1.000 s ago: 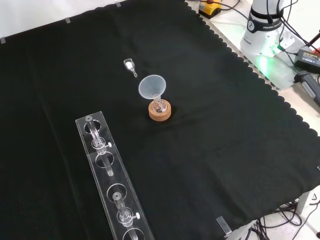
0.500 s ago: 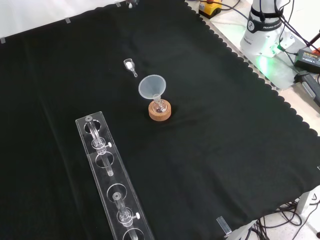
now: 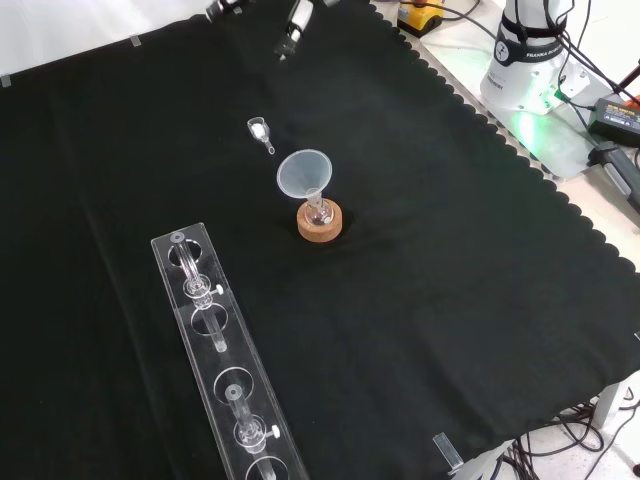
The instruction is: Pick up the weighing funnel.
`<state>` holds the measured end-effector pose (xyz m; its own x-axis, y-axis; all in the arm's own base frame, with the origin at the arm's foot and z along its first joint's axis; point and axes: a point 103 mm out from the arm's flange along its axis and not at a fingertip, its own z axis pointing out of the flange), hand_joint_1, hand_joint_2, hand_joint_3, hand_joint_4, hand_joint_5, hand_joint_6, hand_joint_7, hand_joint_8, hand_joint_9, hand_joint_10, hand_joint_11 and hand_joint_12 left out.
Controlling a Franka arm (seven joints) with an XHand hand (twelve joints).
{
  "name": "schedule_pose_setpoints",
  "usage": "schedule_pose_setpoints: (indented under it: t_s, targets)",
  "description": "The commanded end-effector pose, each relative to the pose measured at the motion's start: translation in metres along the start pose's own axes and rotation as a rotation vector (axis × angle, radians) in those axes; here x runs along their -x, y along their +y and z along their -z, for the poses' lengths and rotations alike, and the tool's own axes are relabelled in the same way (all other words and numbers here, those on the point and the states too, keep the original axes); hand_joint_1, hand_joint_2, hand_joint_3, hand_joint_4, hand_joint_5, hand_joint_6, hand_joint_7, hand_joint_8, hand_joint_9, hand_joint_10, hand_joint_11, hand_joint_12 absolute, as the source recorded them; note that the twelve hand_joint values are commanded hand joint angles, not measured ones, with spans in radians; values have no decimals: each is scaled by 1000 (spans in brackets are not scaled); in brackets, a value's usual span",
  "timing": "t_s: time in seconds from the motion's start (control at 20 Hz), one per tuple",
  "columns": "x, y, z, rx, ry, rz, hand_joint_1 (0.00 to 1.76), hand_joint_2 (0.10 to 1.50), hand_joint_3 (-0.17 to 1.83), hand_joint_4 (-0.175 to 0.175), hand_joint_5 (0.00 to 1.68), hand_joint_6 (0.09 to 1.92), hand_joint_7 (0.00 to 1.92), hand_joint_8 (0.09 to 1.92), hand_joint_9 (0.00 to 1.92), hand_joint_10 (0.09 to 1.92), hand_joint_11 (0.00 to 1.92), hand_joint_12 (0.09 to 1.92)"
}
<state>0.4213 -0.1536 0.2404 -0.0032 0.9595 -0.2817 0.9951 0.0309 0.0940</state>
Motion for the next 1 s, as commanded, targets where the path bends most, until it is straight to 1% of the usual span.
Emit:
schedule_pose_setpoints:
  t_s: [0.05, 0.1, 0.2, 0.25, 0.4, 0.45, 0.5, 0.6, 0.7, 0.8, 0.85, 0.9, 1.0]
  targets:
    - [-6, 7, -27, -108, 60, 22, 598, 718, -19, -67, 583, 547, 569, 843, 688, 727, 612, 1355]
    - [-3, 8, -30, -124, 62, 43, 592, 718, -18, -68, 566, 645, 588, 849, 701, 722, 616, 1351]
    - [9, 10, -37, -166, 68, 97, 580, 720, -16, -70, 563, 745, 615, 859, 715, 721, 619, 1347]
    - [13, 10, -40, -182, 69, 117, 577, 720, -16, -70, 561, 780, 628, 861, 723, 719, 620, 1347]
    - [36, 11, -59, -238, 69, 214, 570, 723, -14, -74, 572, 848, 673, 869, 748, 715, 628, 1344]
    - [40, 12, -64, -246, 76, 244, 568, 724, -13, -75, 573, 863, 682, 869, 753, 712, 631, 1341]
    - [44, 13, -74, -261, 100, 272, 565, 726, -12, -76, 574, 873, 691, 870, 757, 711, 633, 1340]
    - [48, 12, -86, -274, 141, 287, 559, 729, -11, -78, 575, 886, 702, 873, 762, 709, 635, 1338]
    - [49, 10, -93, -277, 156, 299, 554, 732, -9, -80, 574, 895, 708, 875, 765, 709, 637, 1337]
    - [52, 8, -104, -274, 201, 338, 549, 734, -8, -83, 569, 900, 710, 876, 767, 708, 637, 1336]
    - [53, 9, -109, -281, 229, 358, 548, 734, -8, -86, 565, 901, 711, 877, 767, 708, 637, 1336]
    - [55, 10, -113, -286, 254, 366, 546, 735, -7, -88, 561, 901, 711, 878, 766, 708, 636, 1336]
    - [56, 12, -117, -290, 269, 371, 543, 737, -7, -91, 556, 903, 711, 879, 765, 708, 634, 1335]
